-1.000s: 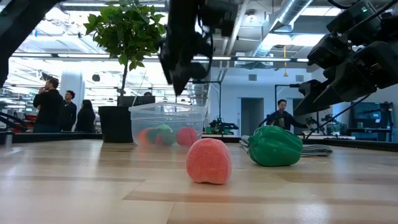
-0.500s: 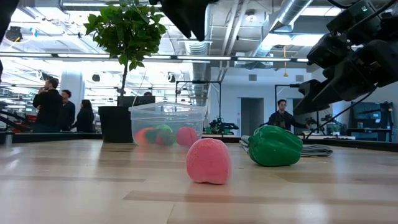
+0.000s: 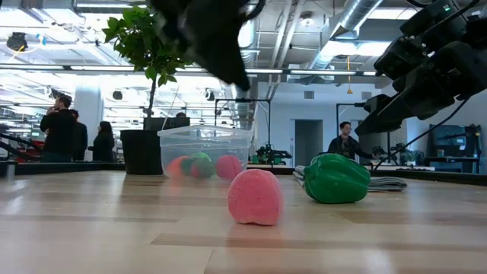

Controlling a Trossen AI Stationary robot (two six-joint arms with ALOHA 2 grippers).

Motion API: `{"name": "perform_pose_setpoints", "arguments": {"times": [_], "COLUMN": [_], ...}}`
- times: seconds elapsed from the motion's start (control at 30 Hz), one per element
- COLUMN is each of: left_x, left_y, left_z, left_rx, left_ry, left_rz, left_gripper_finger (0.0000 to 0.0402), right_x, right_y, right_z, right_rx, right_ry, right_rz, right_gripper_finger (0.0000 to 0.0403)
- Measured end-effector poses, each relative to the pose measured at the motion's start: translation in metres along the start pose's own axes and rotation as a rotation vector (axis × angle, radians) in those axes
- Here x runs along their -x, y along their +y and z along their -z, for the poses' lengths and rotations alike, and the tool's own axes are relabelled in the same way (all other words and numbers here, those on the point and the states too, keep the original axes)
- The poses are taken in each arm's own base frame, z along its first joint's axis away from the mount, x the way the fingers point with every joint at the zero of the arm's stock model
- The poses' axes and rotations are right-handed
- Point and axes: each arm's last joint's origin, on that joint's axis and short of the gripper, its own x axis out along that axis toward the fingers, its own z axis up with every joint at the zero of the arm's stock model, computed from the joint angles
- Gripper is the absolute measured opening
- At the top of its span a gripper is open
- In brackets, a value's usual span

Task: Pick and placing Produce into tupperware
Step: Put the orange peach into the transparent bin

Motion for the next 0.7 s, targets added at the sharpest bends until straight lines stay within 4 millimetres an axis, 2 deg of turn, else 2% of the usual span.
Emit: {"name": "perform_pose_setpoints", "arguments": {"times": [0.17, 0.33, 0.53, 0.7], "left_x": [0.002, 0.019, 0.031, 0.026], "left_y": [-0.001, 0.011, 0.041, 0.079], "left_z": [0.028, 0.049, 0.075, 0.103], "left_rx": [0.050, 0.137, 0.217, 0.273], "left_ry": [-0.087, -0.248, -0.504, -0.681], "left_rz": [-0.007, 0.085, 0.228, 0.323], "left_gripper_finger": [0.0213, 0.0213, 0.0213, 0.0213], "right_x": [0.000, 0.000, 0.000, 0.000], "right_y": [0.000, 0.000, 0.000, 0.000], "right_z": [0.000, -0.001, -0.004, -0.007], "right_rx": [-0.010, -0.014, -0.002, 0.009], "right_ry": [0.000, -0.013, -0.037, -0.073], "right_rz": [0.000, 0.000, -0.002, -0.003], "right_gripper_finger": [0.0317, 0.0317, 0.0317, 0.0317]}}
